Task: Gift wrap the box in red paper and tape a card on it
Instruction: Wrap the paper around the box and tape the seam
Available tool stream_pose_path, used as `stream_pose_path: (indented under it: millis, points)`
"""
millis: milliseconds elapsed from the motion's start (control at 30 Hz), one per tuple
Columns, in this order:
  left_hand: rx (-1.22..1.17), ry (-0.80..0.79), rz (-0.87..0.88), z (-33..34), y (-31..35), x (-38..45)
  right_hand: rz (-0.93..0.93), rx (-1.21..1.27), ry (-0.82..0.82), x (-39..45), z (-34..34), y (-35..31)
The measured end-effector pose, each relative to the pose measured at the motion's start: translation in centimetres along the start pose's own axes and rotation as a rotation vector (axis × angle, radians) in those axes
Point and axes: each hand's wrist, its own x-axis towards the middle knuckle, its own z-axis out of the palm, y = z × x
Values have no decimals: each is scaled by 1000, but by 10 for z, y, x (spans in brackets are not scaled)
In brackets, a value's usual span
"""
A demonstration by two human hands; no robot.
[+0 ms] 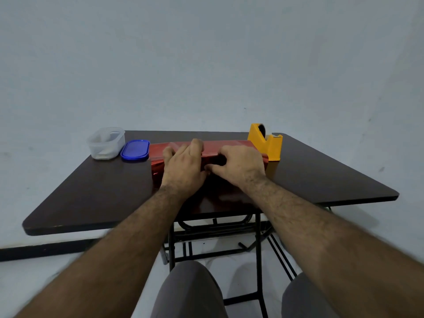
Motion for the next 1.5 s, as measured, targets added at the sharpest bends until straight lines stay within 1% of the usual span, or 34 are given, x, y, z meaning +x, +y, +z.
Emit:
stream_pose_path:
  millis: [67, 300, 400, 467, 567, 700, 833, 900, 1067, 1167, 1233, 1267, 1367, 1433, 1500]
  points:
    - [-20, -1, -4, 0, 0, 0, -70, 37, 18, 1, 1, -4]
    - [-41, -30, 2, -1, -1, 1, -168, 151, -66, 12, 5, -4]
    - [-30, -42, 9, 0, -3, 1, -122, 288, -6, 12, 9, 6]
    - [-15, -40, 7, 0, -2, 1, -103, 314, 41, 11, 13, 12]
    - [8, -26, 10, 1, -2, 1, -88, 356, 55, 9, 17, 17]
    - [31, -21, 15, 2, -3, 0, 65, 514, -18, 10, 20, 24]
    - [46, -31, 24, 2, -2, 0, 169, 556, -57, 14, 24, 32]
    - [45, -32, 27, 3, -3, 0, 169, 545, -79, 18, 21, 34]
    - [48, -24, 28, 1, -3, -1, 155, 424, -134, 20, 7, 41]
    - [2, -14, 31, 1, -5, 1, 122, 455, -134, 17, 5, 48]
    - [-46, -9, 31, -1, -7, 2, 59, 472, -152, 16, 3, 48]
    - [-64, -10, 27, -2, -8, 2, 7, 429, -177, 16, 1, 47]
    - [-58, -24, 17, -7, -10, 2, -143, 194, -234, 23, -7, 48]
    - [-29, -34, 29, -11, -12, 2, -145, 133, -205, 26, -14, 56]
    - [0, -43, 40, -15, -12, 4, -73, 93, -137, 28, -18, 70]
